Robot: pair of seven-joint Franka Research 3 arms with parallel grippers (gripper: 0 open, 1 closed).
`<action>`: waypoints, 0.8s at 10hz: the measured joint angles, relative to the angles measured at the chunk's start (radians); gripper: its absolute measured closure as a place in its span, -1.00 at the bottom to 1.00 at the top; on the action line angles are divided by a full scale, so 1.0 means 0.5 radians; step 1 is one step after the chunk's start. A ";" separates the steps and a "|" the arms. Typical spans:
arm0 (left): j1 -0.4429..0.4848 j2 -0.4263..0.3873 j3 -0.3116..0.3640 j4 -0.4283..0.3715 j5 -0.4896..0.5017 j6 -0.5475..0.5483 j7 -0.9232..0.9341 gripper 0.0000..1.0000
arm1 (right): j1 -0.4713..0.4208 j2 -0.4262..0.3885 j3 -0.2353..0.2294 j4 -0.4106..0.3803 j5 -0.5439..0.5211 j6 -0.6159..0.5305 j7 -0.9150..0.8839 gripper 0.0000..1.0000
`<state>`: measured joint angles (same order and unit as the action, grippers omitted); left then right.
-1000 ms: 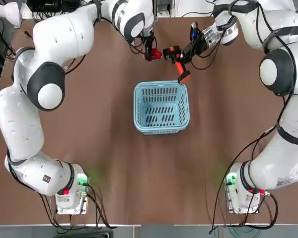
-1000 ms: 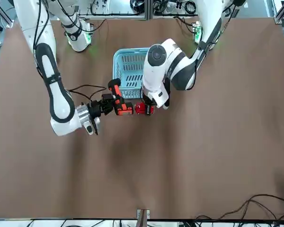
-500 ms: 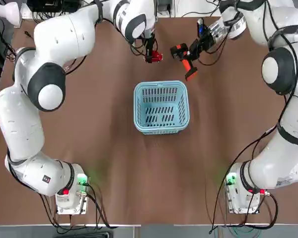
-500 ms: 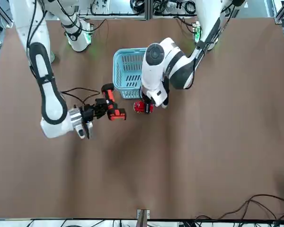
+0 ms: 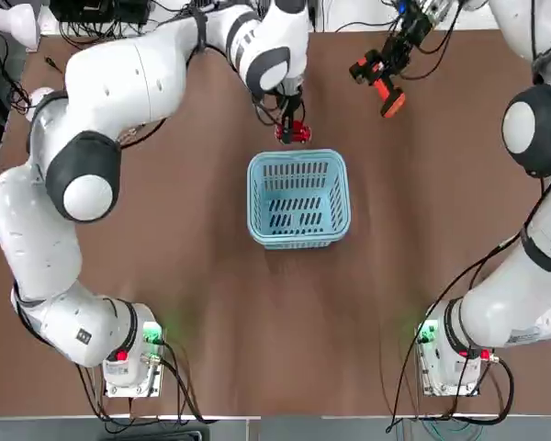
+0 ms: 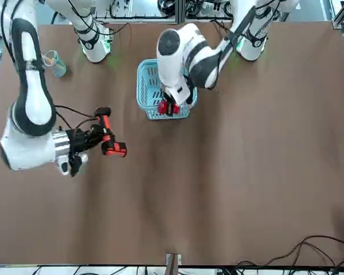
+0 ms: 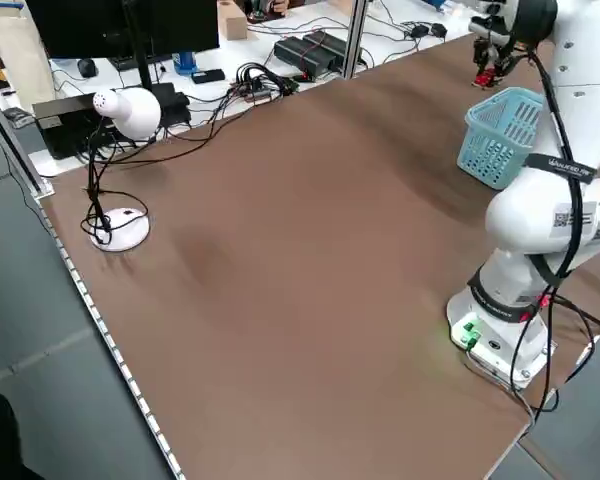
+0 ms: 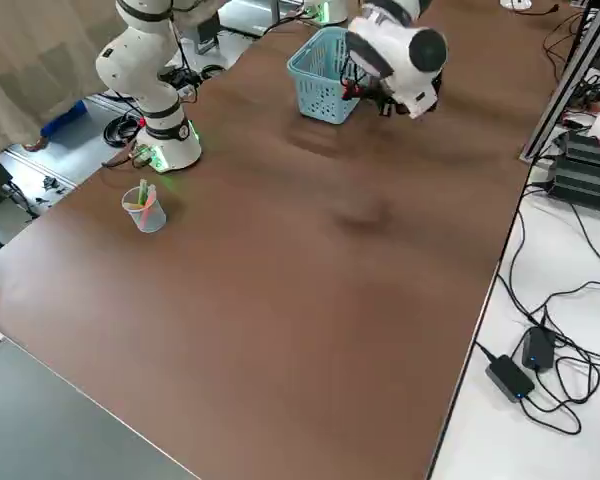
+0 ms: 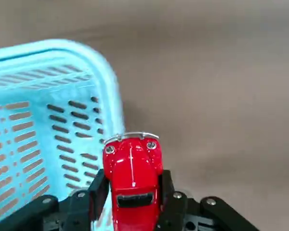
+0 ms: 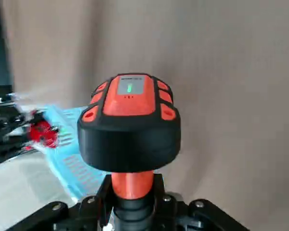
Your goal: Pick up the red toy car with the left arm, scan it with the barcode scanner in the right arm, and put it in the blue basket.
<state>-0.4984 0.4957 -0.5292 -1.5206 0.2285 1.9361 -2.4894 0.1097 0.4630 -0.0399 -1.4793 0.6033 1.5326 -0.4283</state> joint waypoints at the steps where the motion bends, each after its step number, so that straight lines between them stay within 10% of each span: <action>1: -0.002 -0.055 -0.056 -0.092 0.000 0.012 -0.071 0.03 | -0.025 -0.012 -0.006 0.054 -0.173 0.003 0.040 0.27; 8: 0.009 -0.453 -0.163 -0.918 -0.055 0.617 -0.329 0.03 | -0.445 -0.019 -0.047 0.205 -0.760 0.237 0.210 0.27</action>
<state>-0.4941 0.2693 -0.6106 -1.9795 0.2010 2.2444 -2.6537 -0.1126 0.4538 -0.0633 -1.3768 0.2232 1.6513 -0.3234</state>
